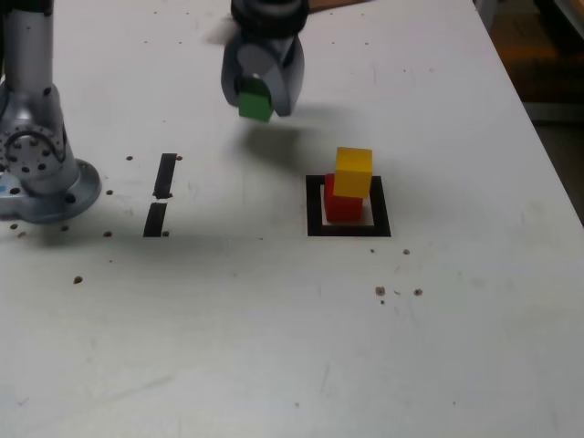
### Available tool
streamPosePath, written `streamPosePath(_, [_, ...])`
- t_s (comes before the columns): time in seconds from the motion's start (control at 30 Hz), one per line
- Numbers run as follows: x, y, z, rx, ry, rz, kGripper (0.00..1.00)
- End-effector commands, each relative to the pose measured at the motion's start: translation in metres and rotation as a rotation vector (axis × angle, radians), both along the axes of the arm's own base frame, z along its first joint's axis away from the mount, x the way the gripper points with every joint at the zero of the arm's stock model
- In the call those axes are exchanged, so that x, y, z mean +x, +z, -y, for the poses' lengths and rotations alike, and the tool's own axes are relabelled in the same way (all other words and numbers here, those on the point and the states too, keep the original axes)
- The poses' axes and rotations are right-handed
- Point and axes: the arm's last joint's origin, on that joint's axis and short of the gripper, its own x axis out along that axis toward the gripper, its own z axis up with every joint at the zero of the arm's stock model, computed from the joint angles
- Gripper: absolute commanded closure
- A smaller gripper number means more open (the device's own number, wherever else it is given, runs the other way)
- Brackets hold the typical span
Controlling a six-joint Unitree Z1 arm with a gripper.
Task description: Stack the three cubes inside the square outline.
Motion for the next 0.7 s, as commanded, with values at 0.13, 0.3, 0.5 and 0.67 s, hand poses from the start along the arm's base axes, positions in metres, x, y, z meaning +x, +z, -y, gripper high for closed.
streamPosePath(0.13, [-0.006, 0.064, 0.028, -0.008, -0.030, 0.022, 0.68])
streamPosePath(0.3, [-0.001, 0.086, 0.054, -0.069, -0.003, 0.078, 0.68])
streamPosePath(0.5, [0.015, 0.083, 0.086, -0.115, 0.033, 0.091, 0.68])
streamPosePath(0.67, [0.029, 0.076, 0.109, -0.111, 0.048, 0.091, 0.68])
